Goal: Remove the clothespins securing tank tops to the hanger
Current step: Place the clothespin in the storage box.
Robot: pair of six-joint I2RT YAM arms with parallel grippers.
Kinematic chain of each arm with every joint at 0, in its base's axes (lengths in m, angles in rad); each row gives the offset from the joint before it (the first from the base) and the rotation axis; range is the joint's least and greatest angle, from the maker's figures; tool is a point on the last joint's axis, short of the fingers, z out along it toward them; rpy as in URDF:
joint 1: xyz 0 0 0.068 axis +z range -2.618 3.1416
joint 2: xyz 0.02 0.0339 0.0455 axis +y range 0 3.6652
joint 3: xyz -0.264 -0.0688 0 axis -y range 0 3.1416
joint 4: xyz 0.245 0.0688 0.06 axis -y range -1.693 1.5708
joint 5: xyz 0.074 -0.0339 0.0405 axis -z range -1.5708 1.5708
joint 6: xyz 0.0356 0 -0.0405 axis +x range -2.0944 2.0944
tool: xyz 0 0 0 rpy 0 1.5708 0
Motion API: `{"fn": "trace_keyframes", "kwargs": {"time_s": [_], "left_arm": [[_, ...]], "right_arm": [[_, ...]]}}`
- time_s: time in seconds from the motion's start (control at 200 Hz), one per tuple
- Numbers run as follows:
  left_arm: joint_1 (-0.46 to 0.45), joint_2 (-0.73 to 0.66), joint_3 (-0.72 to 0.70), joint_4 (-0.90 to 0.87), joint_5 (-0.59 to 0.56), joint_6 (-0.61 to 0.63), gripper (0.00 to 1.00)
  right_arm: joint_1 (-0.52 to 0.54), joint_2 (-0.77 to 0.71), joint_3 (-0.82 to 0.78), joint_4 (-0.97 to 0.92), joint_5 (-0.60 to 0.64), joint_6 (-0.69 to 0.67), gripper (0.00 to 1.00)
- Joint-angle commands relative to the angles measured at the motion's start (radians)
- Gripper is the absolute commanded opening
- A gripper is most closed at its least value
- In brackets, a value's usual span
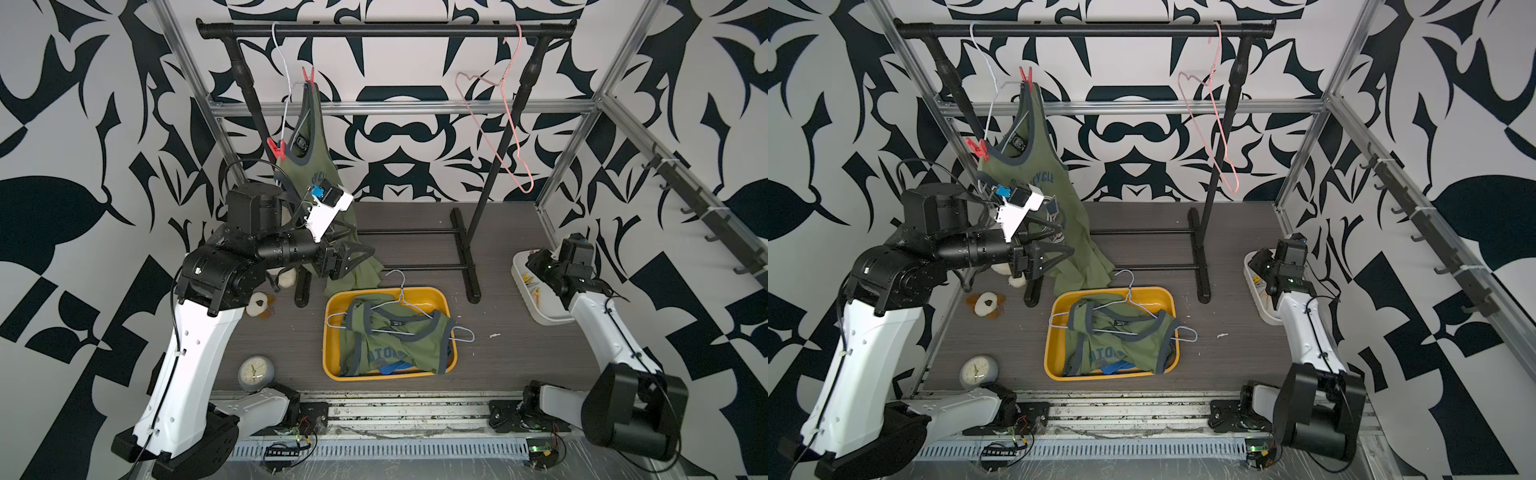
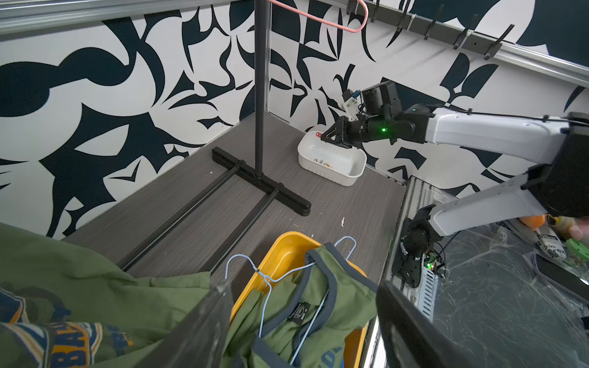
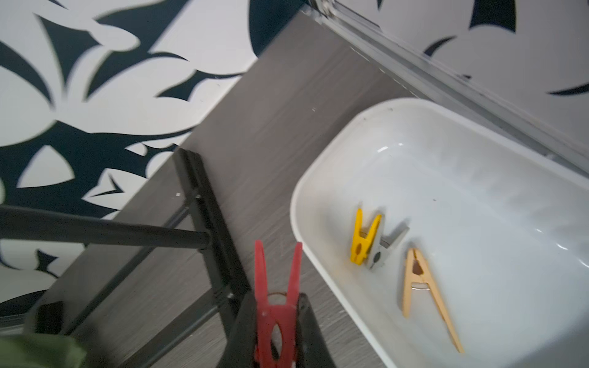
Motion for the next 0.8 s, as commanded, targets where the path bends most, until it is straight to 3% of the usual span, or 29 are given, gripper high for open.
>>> {"fn": "trace_keyframes", "kwargs": {"time_s": [0.0,0.28,0.485,0.795], "left_arm": [[0.004,-0.004,-0.026,-0.005,0.009,0.026,0.76],[0.004,0.007,-0.063,0.006,0.02,0.03,0.76],[0.004,0.01,-0.078,0.011,0.02,0.03,0.77],[0.004,-0.004,-0.104,0.007,0.016,0.036,0.77]], "right_arm": [[-0.018,0.067,0.031,0.022,0.077,0.002,0.0],[-0.059,0.21,0.025,0.053,0.102,-0.027,0.0],[-0.075,0.271,0.036,0.048,0.072,-0.042,0.19],[-0.076,0.305,0.053,0.02,0.094,-0.062,0.31]]}}
